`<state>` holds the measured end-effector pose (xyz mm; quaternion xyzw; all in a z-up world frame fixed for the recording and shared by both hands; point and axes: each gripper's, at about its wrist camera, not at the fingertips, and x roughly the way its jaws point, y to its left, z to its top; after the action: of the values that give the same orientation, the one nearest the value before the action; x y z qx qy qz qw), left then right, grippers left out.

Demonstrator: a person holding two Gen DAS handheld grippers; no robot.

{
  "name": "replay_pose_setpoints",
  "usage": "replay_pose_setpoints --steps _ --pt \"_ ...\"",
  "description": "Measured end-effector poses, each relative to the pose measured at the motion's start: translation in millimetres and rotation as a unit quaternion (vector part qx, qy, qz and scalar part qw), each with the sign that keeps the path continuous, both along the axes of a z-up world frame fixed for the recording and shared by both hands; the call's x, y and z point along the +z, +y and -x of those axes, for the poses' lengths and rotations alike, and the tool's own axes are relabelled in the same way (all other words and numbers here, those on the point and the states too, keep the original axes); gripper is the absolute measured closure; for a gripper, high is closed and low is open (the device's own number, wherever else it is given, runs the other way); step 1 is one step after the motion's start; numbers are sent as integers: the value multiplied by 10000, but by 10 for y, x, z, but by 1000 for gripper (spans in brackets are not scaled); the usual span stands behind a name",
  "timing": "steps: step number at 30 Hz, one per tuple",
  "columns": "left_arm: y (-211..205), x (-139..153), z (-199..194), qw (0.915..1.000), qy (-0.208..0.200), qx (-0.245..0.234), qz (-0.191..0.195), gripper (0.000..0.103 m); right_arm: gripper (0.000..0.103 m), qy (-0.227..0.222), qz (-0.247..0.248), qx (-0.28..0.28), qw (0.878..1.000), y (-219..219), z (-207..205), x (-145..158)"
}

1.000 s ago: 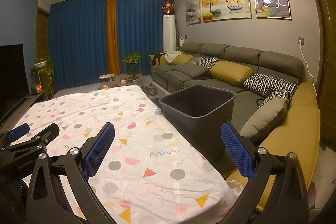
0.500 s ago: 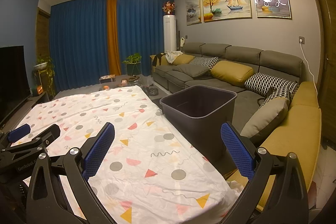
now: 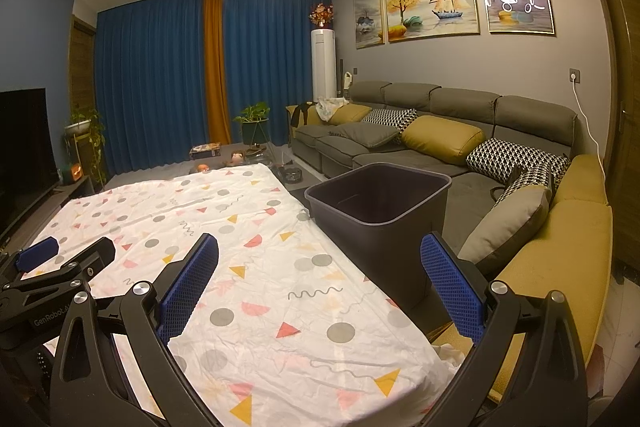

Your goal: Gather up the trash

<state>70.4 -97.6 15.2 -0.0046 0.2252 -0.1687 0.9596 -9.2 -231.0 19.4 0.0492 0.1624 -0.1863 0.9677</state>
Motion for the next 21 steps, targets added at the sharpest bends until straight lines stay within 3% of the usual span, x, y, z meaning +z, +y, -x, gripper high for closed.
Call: replay_pose_setpoints --steps 21 --pt "0 10 18 10000 18 -2 10 6 6 1 -34 15 10000 10 -8 -8"
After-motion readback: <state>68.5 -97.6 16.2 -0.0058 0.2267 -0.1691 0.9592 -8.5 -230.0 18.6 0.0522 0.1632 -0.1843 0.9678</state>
